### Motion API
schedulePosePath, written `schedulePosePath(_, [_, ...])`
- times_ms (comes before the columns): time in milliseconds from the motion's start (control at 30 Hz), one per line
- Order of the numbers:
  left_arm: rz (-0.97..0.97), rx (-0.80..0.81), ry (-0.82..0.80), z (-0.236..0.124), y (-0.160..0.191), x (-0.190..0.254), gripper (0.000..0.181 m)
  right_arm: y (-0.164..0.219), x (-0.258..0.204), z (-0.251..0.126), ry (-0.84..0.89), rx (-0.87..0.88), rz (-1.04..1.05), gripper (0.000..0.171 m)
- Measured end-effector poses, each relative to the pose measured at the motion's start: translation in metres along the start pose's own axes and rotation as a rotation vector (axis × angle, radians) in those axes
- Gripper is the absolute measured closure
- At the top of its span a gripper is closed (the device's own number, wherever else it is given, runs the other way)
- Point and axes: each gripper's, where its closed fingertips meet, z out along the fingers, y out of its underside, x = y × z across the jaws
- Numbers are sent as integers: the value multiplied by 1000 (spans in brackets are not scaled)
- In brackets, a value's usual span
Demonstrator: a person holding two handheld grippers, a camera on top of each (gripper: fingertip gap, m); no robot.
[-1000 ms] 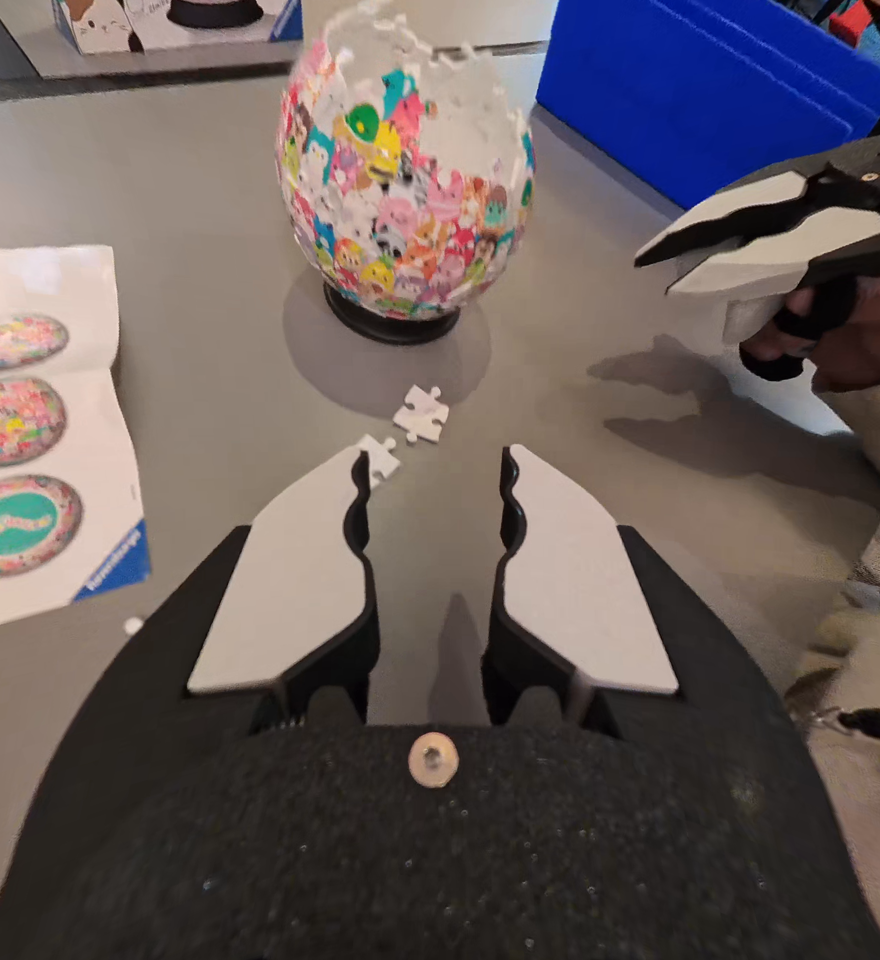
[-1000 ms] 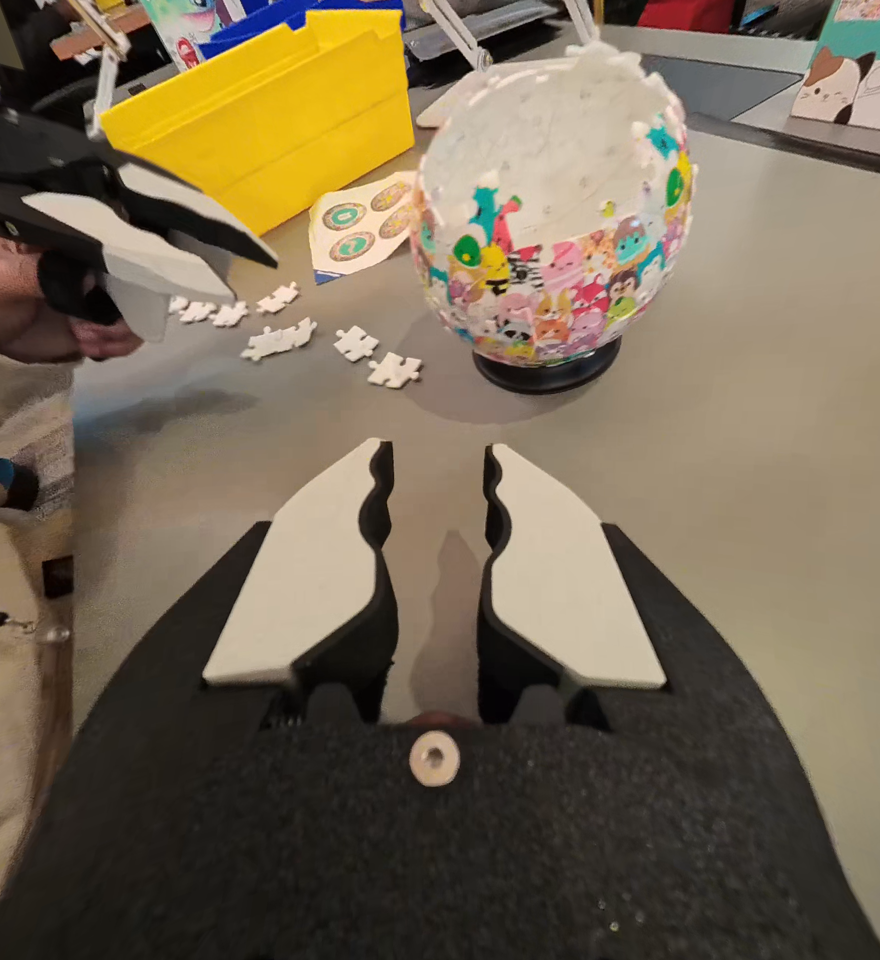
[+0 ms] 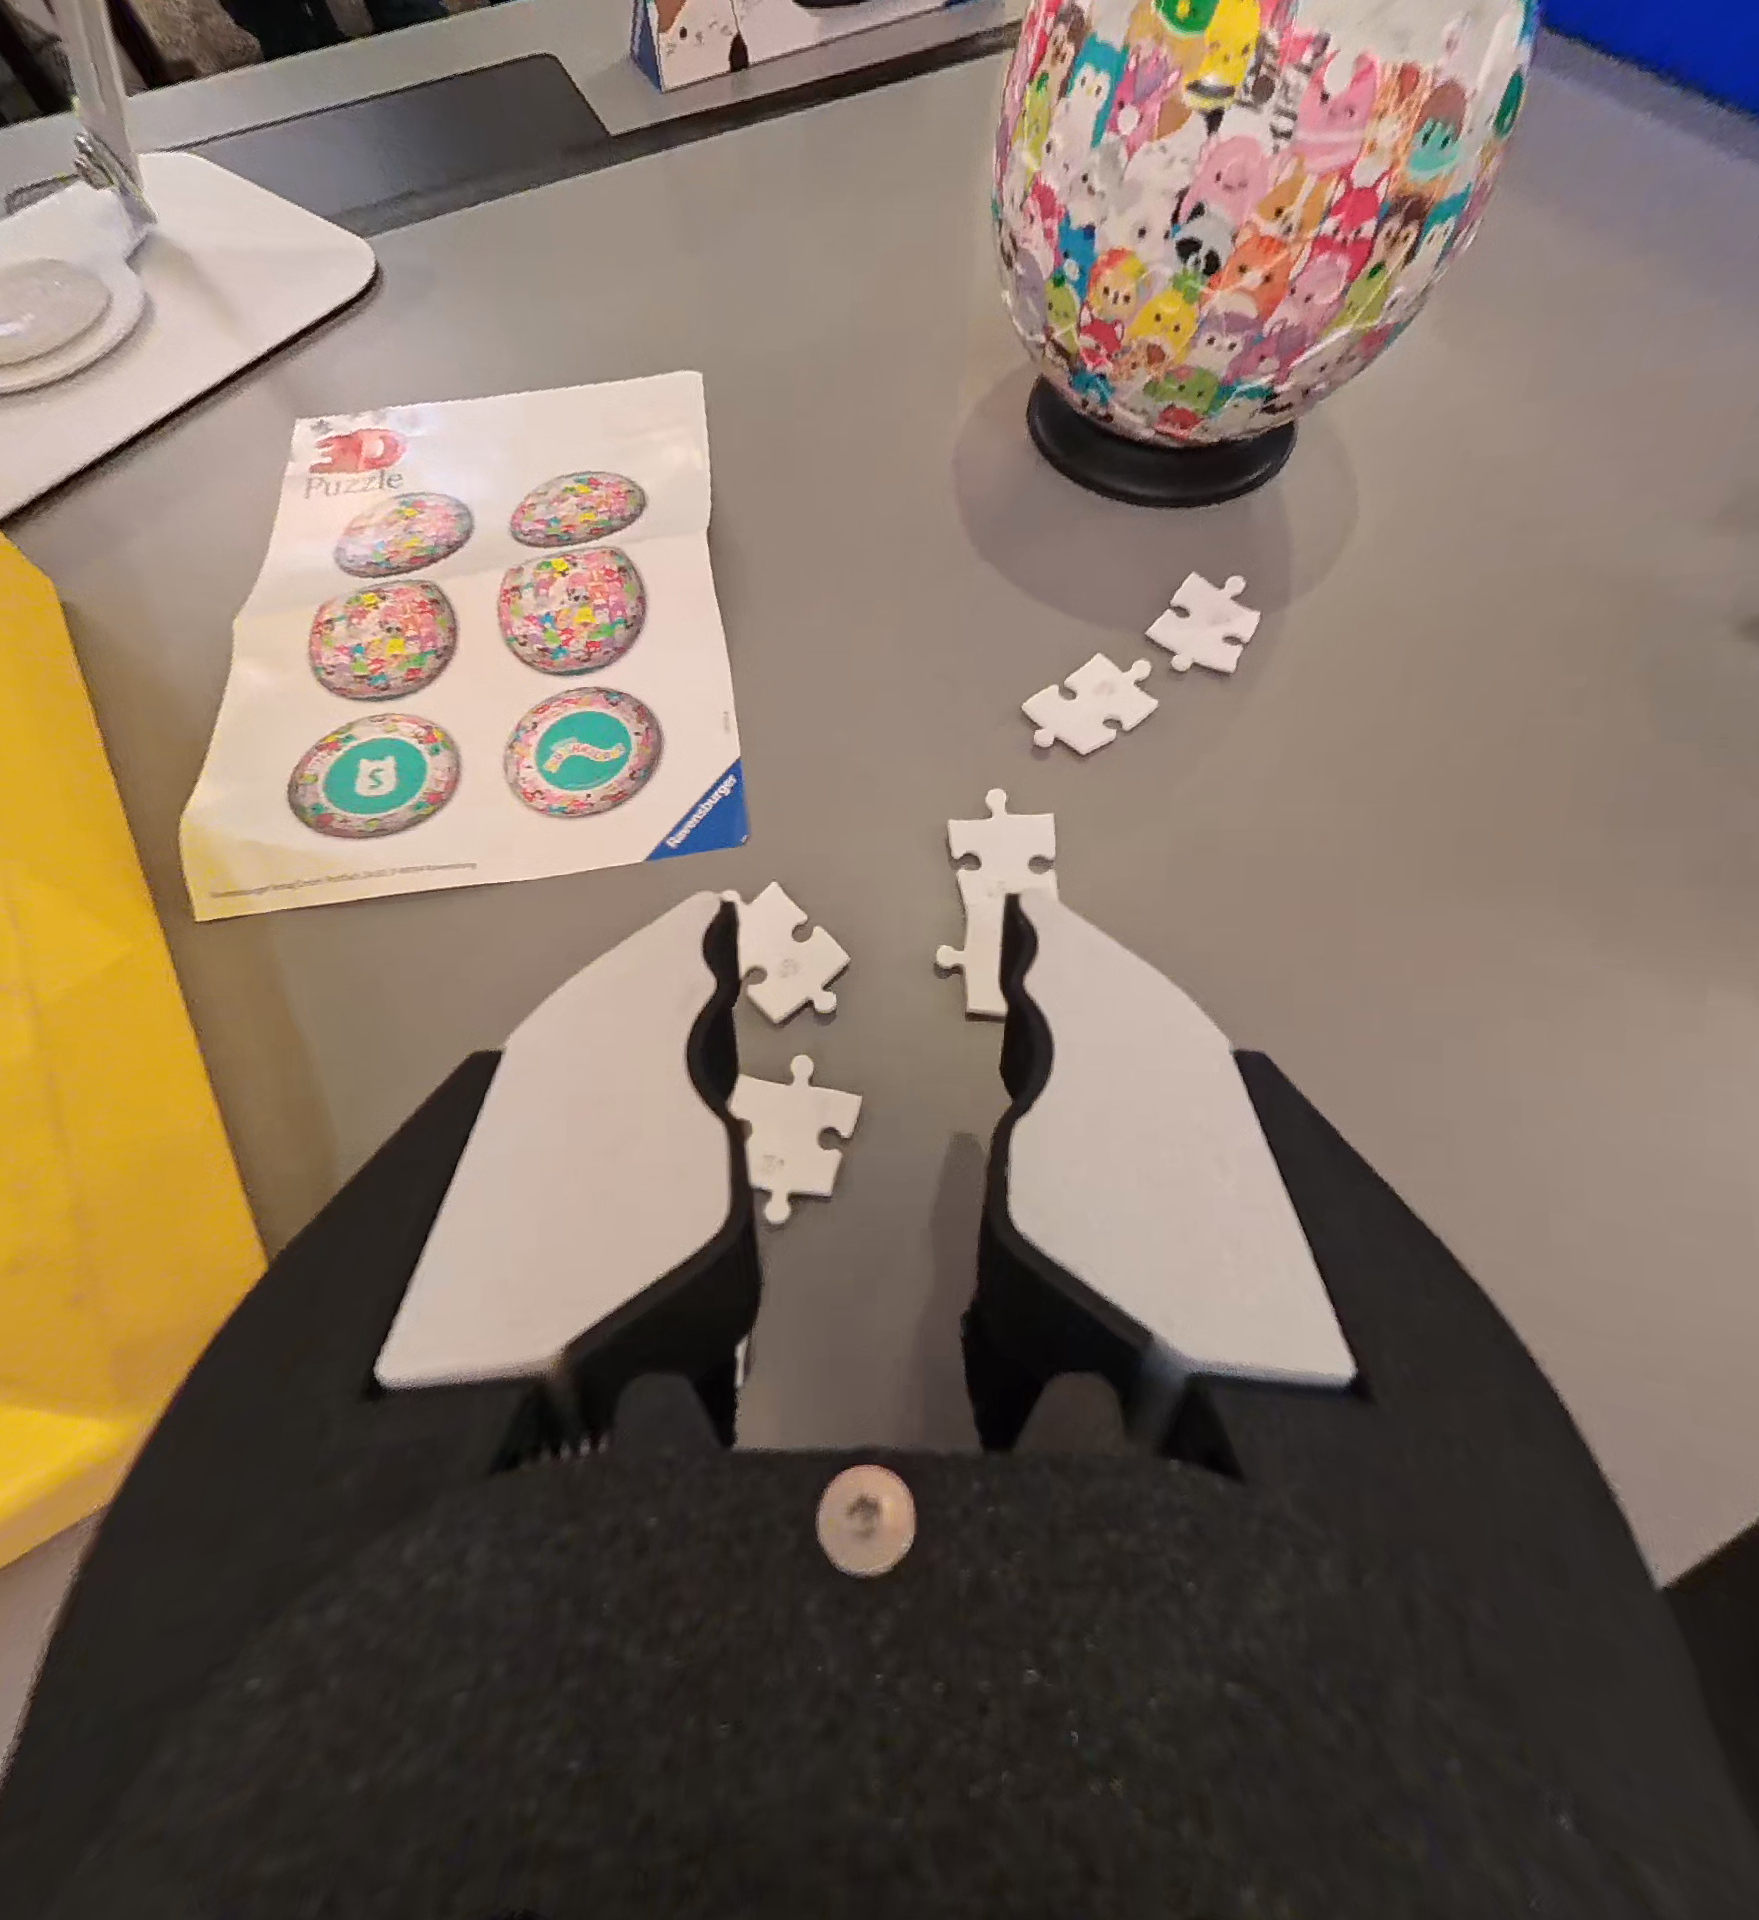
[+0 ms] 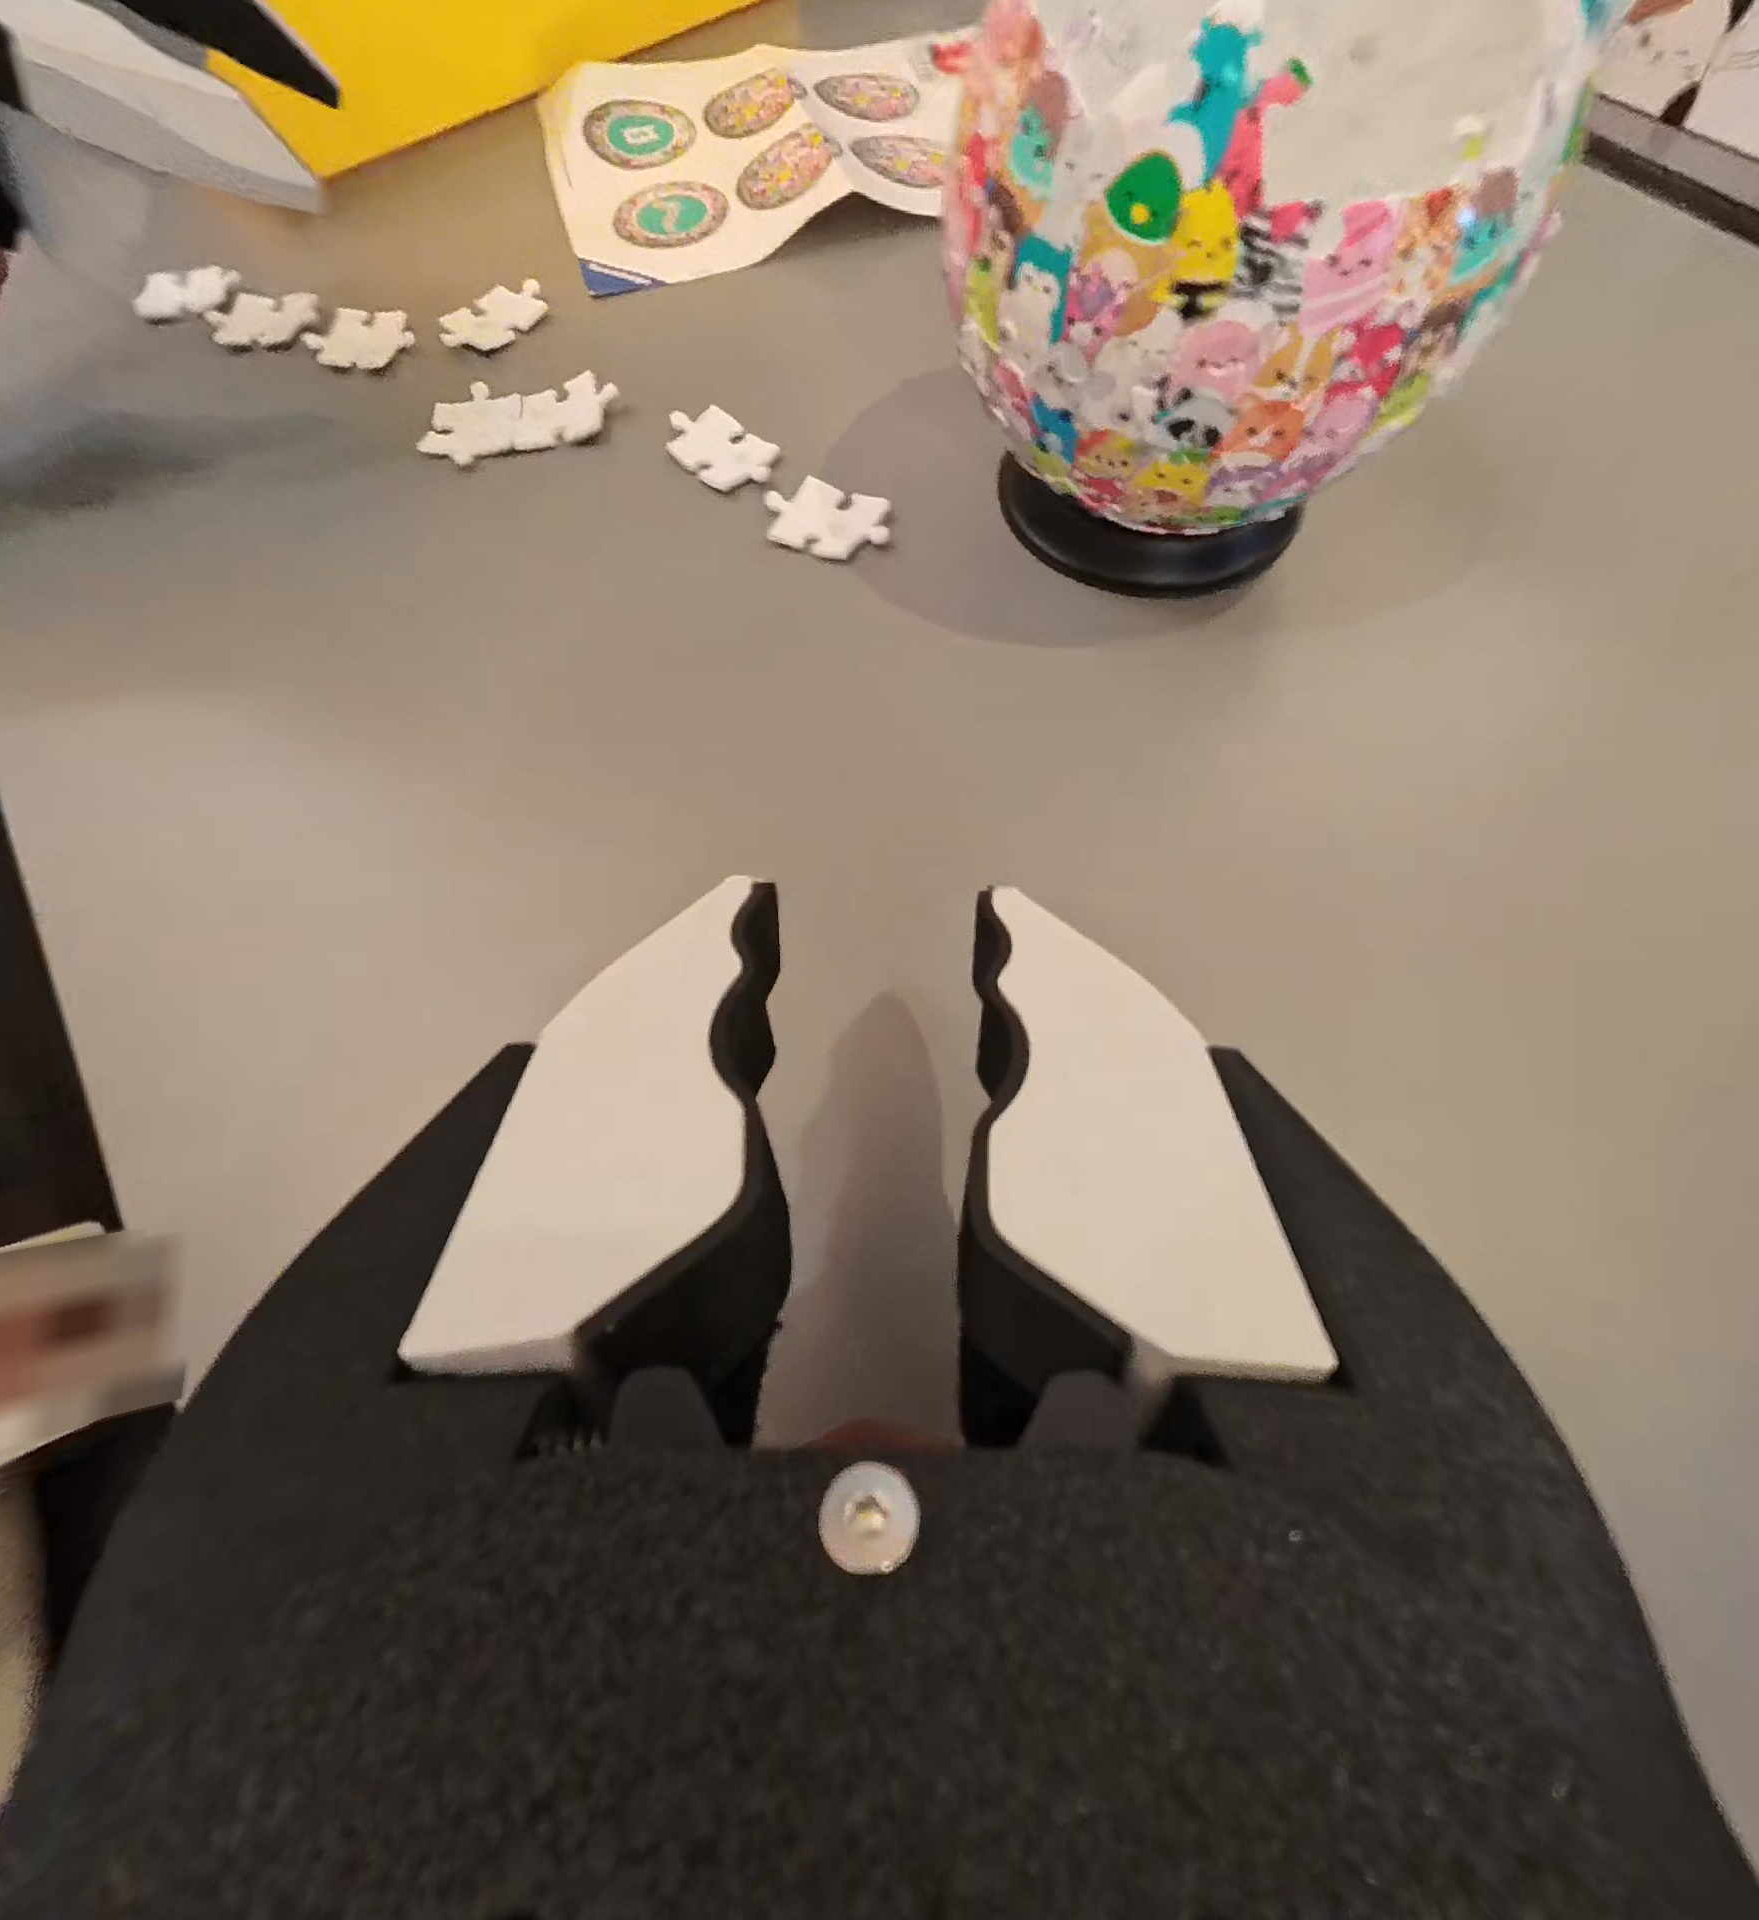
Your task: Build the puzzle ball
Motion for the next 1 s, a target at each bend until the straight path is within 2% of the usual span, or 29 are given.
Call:
schedulePosePath(133, [-27,57,18,-6,-13,13,134,-2,3,-15,86,13,-76,135])
schedulePosePath(233, [-14,74,52,-20,-9,32,134,2,8,-36,106,57,-26,135])
schedulePosePath(333, [42,62,5,-38,3,42,134,16,5,-58,119,61,27,133])
schedulePosePath(400, [47,116,1,-50,-2,51,135,19,3,-75,156,90,24,132])
schedulePosePath(567, [-11,42,55,-69,30,73,130,44,-17,-106,169,96,104,130])
schedulePosePath(767, [-29,62,41,-118,59,82,131,69,-67,-127,182,62,115,130])
schedulePosePath(1000, [-116,79,-137,-187,100,45,131,83,-119,-143,217,59,108,130])
